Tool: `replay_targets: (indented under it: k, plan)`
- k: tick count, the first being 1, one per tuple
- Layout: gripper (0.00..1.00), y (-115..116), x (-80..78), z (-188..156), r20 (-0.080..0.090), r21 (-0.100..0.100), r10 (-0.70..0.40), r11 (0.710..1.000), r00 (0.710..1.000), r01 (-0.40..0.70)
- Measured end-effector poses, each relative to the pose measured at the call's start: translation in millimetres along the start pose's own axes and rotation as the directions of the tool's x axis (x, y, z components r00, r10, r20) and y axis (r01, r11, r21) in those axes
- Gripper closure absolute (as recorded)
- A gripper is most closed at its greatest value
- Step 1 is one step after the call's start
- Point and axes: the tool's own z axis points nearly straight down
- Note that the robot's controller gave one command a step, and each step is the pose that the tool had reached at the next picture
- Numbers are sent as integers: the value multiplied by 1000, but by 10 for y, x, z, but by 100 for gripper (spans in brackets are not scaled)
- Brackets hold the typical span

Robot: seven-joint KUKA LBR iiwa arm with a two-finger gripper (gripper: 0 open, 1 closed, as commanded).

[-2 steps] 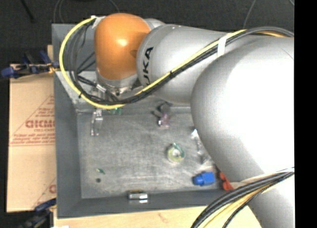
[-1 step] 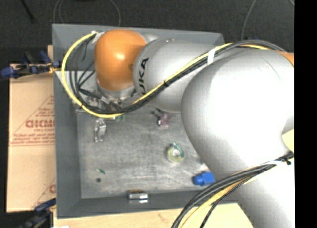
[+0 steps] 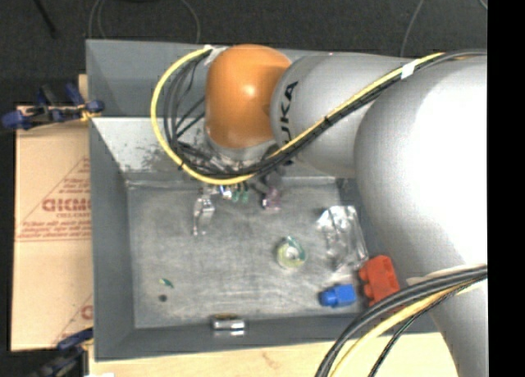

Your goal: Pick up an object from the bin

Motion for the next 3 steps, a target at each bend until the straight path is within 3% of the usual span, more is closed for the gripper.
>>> replay_targets:
  k: [1, 2, 3]
  plan:
    - [0, -824, 39, -350, 4, 2, 73, 997, 997, -73]
    - [0, -777, 385, -623, -1, 1, -165, 986, 986, 165]
    - [0, -1804, 1390, -328, -8, 0, -342, 940, 940, 342]
